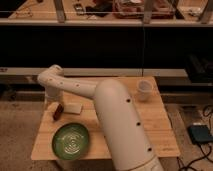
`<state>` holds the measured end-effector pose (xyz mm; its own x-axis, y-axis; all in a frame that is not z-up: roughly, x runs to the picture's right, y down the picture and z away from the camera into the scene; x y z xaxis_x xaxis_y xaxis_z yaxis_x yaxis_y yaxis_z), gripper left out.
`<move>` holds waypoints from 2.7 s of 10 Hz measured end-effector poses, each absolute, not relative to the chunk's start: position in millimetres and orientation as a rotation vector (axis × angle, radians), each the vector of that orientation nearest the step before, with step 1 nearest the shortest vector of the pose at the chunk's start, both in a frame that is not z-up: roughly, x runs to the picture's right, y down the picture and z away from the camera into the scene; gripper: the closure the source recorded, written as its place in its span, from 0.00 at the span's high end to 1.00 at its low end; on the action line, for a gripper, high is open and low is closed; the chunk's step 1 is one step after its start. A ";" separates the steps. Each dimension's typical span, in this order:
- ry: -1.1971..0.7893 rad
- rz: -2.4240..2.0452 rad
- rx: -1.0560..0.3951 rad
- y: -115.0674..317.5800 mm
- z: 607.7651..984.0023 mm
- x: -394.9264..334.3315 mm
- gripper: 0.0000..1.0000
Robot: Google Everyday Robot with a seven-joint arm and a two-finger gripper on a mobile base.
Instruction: Place the pepper on the white sponge
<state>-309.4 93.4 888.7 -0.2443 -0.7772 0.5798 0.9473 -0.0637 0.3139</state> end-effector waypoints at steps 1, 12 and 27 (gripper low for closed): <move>-0.760 -1.667 -0.305 96.6 890.1 -310.2 0.65; -0.770 -1.681 -0.352 115.7 894.6 -318.0 0.65; -0.757 -1.729 -0.392 128.9 889.0 -333.0 0.17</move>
